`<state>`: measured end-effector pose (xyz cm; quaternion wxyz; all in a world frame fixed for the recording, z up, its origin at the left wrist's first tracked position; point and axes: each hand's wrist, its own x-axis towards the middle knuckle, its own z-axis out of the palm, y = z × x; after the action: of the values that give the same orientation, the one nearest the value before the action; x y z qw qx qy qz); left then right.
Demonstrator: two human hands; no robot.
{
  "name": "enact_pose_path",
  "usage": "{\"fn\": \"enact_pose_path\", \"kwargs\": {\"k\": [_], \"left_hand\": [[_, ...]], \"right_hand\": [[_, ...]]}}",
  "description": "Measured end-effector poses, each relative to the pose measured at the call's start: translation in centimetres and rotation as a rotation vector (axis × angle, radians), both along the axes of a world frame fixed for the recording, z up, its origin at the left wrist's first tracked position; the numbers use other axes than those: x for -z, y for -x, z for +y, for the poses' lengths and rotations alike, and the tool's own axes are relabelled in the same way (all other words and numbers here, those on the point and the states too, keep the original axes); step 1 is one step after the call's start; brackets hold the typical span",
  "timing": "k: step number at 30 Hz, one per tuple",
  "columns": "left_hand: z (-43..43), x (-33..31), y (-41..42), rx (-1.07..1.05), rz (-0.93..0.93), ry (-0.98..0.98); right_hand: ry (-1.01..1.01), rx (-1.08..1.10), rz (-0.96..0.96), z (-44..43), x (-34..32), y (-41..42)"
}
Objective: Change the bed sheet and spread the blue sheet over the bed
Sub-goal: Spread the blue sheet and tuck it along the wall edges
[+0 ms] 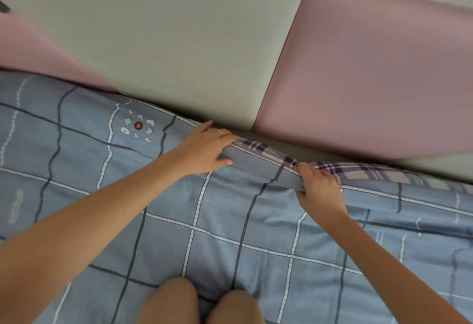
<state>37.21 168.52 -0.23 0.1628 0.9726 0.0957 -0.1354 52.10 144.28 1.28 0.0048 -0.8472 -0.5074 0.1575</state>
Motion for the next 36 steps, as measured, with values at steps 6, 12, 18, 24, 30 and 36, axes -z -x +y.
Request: {"fn": "enact_pose_path", "kwargs": {"k": [6, 12, 18, 24, 30, 36], "left_hand": [[1.6, -2.1, -2.2, 0.188, -0.166, -0.087], [2.1, -1.6, -1.6, 0.305, -0.315, -0.134], [2.4, -4.3, -4.1, -0.036, 0.344, 0.094], [3.5, -3.9, -5.8, -0.109, 0.602, 0.264], [3.8, -3.4, -5.9, -0.2, 0.45, 0.461], [2.6, -2.2, -6.6, -0.152, 0.51, 0.537]], "right_hand": [[0.154, 0.156, 0.299, 1.0, -1.5, -2.7], [0.24, 0.182, 0.765, 1.4, -1.4, -5.9], [0.322, 0.342, 0.965, 1.1, -1.4, -5.8], [0.446, 0.475, 0.874, 2.2, -1.6, -6.1], [0.475, 0.494, 0.885, 2.6, -2.2, -6.3], [0.438, 0.261, 0.985, 2.3, -2.2, -6.4]]}}
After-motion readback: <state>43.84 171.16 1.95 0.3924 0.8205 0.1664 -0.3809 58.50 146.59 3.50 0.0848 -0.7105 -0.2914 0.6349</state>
